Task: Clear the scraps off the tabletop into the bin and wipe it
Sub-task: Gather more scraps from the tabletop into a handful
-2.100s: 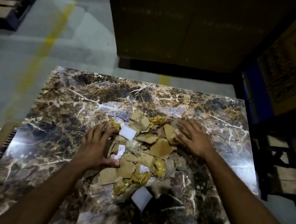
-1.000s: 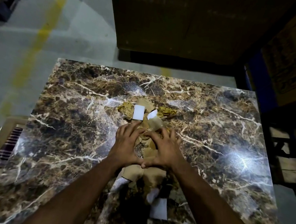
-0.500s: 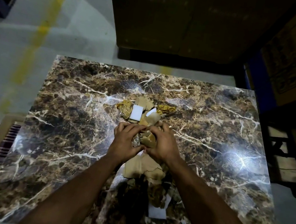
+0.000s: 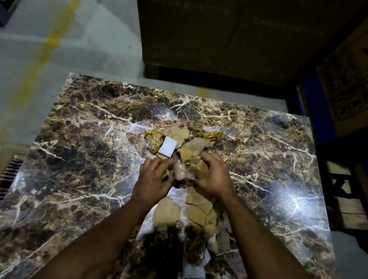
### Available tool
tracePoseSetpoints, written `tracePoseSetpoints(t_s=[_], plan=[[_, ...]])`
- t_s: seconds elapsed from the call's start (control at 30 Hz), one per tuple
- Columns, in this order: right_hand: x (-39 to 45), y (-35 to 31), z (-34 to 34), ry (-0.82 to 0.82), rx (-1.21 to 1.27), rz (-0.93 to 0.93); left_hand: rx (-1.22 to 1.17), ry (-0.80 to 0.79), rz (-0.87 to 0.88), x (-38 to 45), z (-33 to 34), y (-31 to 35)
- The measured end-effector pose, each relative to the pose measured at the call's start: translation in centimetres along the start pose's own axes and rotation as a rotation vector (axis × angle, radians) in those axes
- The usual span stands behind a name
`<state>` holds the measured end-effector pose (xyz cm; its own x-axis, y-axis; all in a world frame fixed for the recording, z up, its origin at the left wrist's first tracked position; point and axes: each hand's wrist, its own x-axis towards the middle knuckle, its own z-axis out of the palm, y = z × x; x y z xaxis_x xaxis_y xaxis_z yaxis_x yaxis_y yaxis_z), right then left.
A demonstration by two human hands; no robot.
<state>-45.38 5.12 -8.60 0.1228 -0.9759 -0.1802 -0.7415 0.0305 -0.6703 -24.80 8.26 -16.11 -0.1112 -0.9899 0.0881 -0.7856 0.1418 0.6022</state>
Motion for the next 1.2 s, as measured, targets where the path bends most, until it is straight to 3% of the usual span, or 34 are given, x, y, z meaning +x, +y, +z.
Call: tracePoseSetpoints(t_s=[0.17,0.43,0.6,0.77,0.97,1.2], plan=[[-1.2,1.3,-2.8,0.105,0.174,0.125,-0.044,0.077,0.03,0.1,-0.1,0.3],[-2.6,1.6,-6.1,0.17,0.466,0.222,-0.137,0.098,-0.142,1.7,-3.1,0.8],[-2.7,1.9,-8.1,0.334,0.44,0.263,-0.176,0.141,-0.012,1.2,-3.6,3.4],[-3.4,2.3,-8.9,0.48,0.399,0.265,-0.203,-0.138,0.056,-2.5,-0.7,7.8],[-5.4,5.1,-9.8,0.587,0.322,0.331,0.182,-0.56,0.194,-4.4,0.0,11.6],[-7.7,7.5,-10.5,0.672,0.284,0.34,0.29,-0.739,0.207,-3.5,3.4,15.1]])
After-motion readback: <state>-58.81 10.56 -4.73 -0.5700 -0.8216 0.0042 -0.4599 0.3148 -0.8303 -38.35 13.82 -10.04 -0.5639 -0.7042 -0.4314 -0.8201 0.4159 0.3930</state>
